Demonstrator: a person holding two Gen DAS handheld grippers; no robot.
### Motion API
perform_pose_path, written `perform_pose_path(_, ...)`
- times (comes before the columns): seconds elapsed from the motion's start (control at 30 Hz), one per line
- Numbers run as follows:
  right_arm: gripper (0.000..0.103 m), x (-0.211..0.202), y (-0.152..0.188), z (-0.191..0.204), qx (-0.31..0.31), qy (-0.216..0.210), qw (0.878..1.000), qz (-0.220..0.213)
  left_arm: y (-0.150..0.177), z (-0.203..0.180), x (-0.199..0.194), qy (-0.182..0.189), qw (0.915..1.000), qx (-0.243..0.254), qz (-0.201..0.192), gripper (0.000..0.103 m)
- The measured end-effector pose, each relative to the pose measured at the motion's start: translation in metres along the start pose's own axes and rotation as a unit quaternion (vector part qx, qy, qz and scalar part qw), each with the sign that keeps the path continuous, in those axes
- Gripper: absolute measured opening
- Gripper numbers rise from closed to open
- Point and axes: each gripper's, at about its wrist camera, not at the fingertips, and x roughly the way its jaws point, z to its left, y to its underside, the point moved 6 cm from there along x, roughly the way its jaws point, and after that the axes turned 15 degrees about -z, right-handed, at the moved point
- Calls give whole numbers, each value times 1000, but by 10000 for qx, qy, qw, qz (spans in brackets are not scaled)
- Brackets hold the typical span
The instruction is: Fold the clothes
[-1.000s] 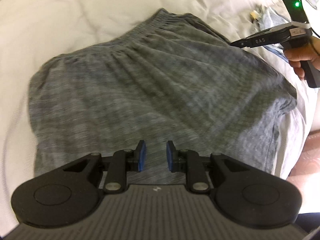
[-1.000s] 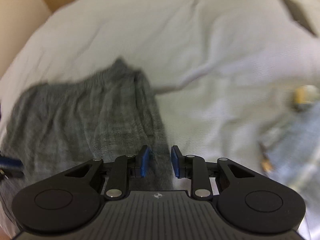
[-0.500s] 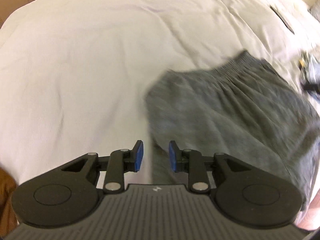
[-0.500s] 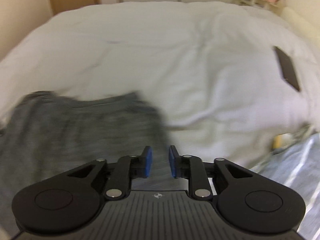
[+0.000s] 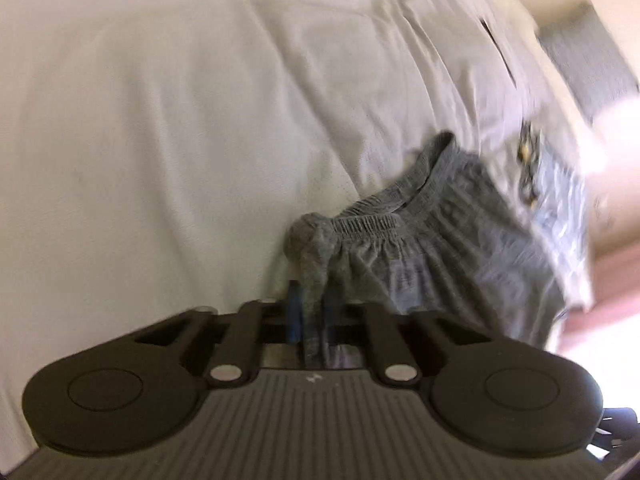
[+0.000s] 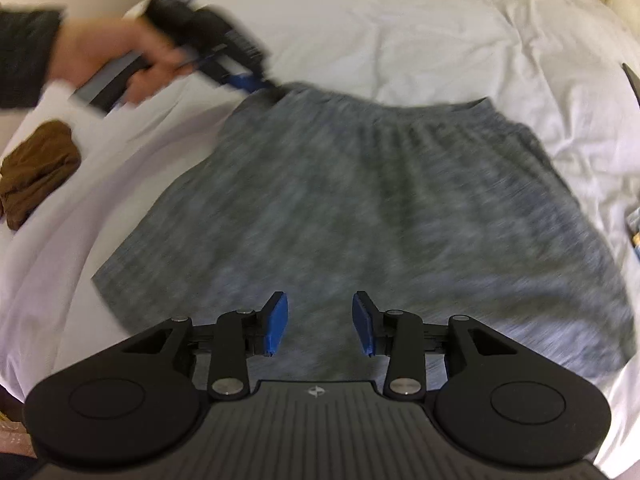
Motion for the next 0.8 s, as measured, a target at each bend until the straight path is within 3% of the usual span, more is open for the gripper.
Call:
perform_pose_path(0.13, 39, 6, 1, 25, 124, 27, 9999, 39, -5, 3, 8, -345, 9971, 635, -217, 7)
perform_pose_path(0.23, 39, 11, 2, 39, 94, -10, 9999, 40, 1, 7, 3, -408, 9972, 587, -233, 14)
perform_pose_path(0.3, 39, 13, 2, 50, -19, -79, 10000, 39, 6, 9, -15, -434, 9972, 509, -344, 26)
perform_pose_path(0.43, 39, 12, 4, 81, -470, -325, 9984, 26, 27, 14, -66, -451, 9972, 229, -557, 28)
perform_pose_path(0.6, 39, 20, 17, 126, -930, -623, 9937, 100, 101, -9, -124, -176, 9996, 105, -176, 28)
perform_pose_path(0.7, 40, 14, 24, 129, -758, -504, 9957, 146, 157, -33, -140, -103, 9997, 76, 190, 33)
perform_pose_path(0.8, 41, 5, 33, 115, -663, -174, 9975, 166, 198, -51, -137, -146, 9992, -225, 289, 36)
